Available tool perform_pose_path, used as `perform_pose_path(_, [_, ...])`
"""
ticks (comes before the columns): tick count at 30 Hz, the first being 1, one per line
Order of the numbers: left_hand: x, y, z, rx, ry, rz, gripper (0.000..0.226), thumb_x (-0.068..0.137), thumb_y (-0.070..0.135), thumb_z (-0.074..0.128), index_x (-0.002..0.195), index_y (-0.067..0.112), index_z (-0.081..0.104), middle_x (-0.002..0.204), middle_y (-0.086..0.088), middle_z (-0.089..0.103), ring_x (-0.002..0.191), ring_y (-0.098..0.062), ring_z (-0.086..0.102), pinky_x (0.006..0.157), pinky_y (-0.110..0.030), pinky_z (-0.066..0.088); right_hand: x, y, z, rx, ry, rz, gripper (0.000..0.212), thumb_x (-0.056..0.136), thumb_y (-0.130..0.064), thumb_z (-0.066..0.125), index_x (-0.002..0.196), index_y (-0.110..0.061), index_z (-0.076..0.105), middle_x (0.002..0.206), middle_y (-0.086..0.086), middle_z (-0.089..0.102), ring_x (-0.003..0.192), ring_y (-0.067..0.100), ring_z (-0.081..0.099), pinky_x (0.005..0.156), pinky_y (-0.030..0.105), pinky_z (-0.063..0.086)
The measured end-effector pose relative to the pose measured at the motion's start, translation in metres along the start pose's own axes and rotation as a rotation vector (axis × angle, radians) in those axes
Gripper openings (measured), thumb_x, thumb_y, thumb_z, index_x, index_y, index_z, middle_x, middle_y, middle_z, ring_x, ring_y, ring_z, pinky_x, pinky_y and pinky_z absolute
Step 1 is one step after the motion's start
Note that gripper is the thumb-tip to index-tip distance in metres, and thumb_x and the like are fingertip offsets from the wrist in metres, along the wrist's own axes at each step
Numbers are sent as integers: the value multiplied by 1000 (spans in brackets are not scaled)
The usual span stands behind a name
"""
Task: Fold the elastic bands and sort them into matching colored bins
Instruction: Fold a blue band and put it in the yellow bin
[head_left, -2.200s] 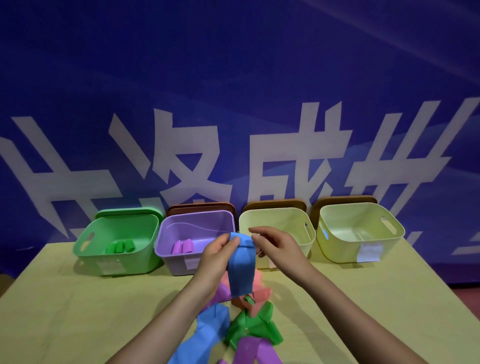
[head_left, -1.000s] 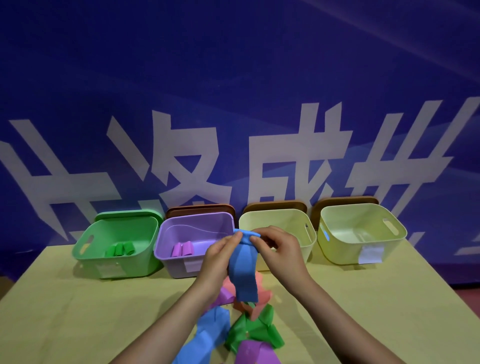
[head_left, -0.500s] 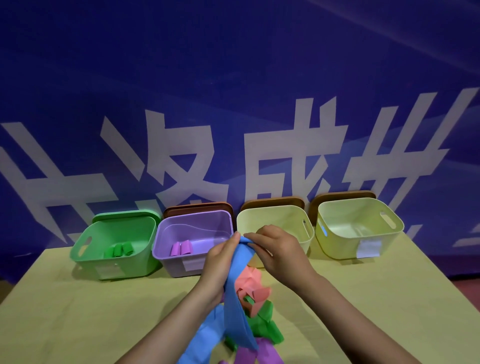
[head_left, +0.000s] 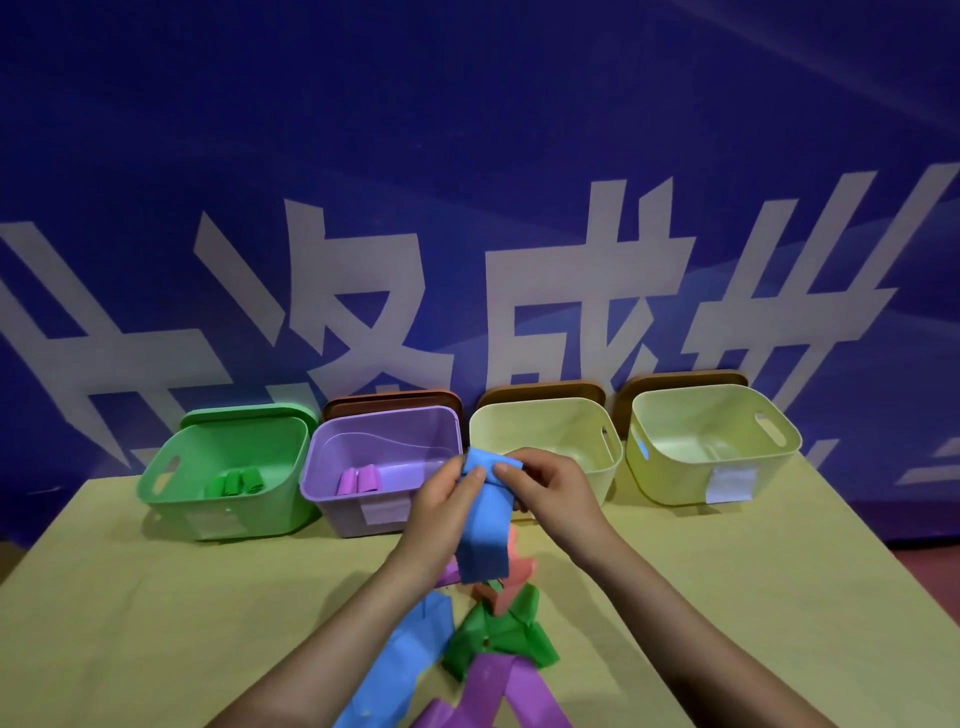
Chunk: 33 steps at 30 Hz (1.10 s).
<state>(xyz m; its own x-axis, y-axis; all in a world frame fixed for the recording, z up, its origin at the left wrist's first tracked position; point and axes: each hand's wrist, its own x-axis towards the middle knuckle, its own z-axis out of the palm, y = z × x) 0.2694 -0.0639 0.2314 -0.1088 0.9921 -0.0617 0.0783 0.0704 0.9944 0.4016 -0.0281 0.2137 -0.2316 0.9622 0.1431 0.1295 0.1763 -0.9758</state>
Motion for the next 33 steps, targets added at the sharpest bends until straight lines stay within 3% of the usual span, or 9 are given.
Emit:
perform_pose_path(2, [-2, 2, -2, 5, 26, 48, 21, 98, 13, 49, 85, 22, 64, 78, 4, 65, 67, 3, 59, 60, -10, 44, 1, 2, 1, -66, -2, -52, 15, 91, -14, 61, 81, -9, 69, 64, 2, 59, 59, 6, 49, 59, 28, 40])
perform_pose_path(4, [0, 1, -4, 52, 30, 96, 20, 97, 18, 51, 85, 20, 66, 79, 0, 66, 71, -7, 59, 63, -16, 45, 1, 2, 2, -147, -11, -104, 18, 88, -23, 59, 85, -10, 71, 70, 6, 63, 63, 7, 51, 61, 31, 42])
perform_pose_path(10, [4, -5, 2, 95, 136, 160, 23, 97, 17, 51, 86, 1, 63, 73, -16, 58, 66, -12, 49, 57, -21, 40, 0, 1, 6, -359, 97, -313, 31, 88, -34, 53, 95, -13, 74, 84, -4, 71, 75, 7, 60, 67, 17, 44])
perform_pose_path(14, [4, -1, 0, 92, 106, 107, 22, 97, 19, 52, 80, 20, 65, 74, -1, 62, 66, -5, 53, 61, -16, 42, -3, 4, 8, -363, 134, -335, 26, 89, -31, 55, 95, -14, 74, 82, -7, 69, 74, 1, 58, 65, 10, 40])
perform_pose_path(16, [4, 0, -1, 61, 66, 53, 22, 96, 22, 53, 79, 26, 66, 79, -2, 64, 74, -11, 56, 69, -23, 45, -4, 5, 8, -342, 132, -306, 23, 89, -29, 56, 93, -14, 73, 76, -10, 65, 70, 0, 55, 62, 10, 37])
perform_pose_path(21, [5, 1, -2, -2, 63, -92, 25, 92, 36, 56, 76, 21, 68, 80, -7, 67, 77, -19, 60, 73, -33, 46, -5, 4, 5, -292, 125, -293, 33, 86, -41, 52, 93, -17, 73, 75, -13, 63, 70, 3, 55, 62, 12, 38])
perform_pose_path(26, [6, -2, 2, -49, 61, -83, 22, 95, 29, 53, 80, 24, 68, 84, -4, 69, 85, -21, 63, 84, -37, 50, -4, 5, 2, -347, 112, -334, 35, 87, -38, 51, 96, -13, 74, 80, -10, 66, 71, -6, 54, 65, 6, 36])
perform_pose_path(29, [6, -6, 3, -102, 64, -102, 21, 95, 27, 54, 82, 21, 69, 85, -4, 70, 85, -19, 63, 82, -32, 51, -5, 6, -1, -444, 95, -402, 36, 89, -35, 50, 99, -10, 73, 83, -2, 70, 72, -4, 49, 67, 2, 34])
perform_pose_path(33, [6, -11, 6, -179, 26, -184, 21, 95, 34, 55, 85, 21, 69, 76, 4, 71, 72, -8, 66, 68, -20, 51, -4, 9, -7, -539, 90, -415, 31, 89, -33, 52, 101, -12, 72, 81, 0, 69, 71, -1, 46, 66, 3, 33])
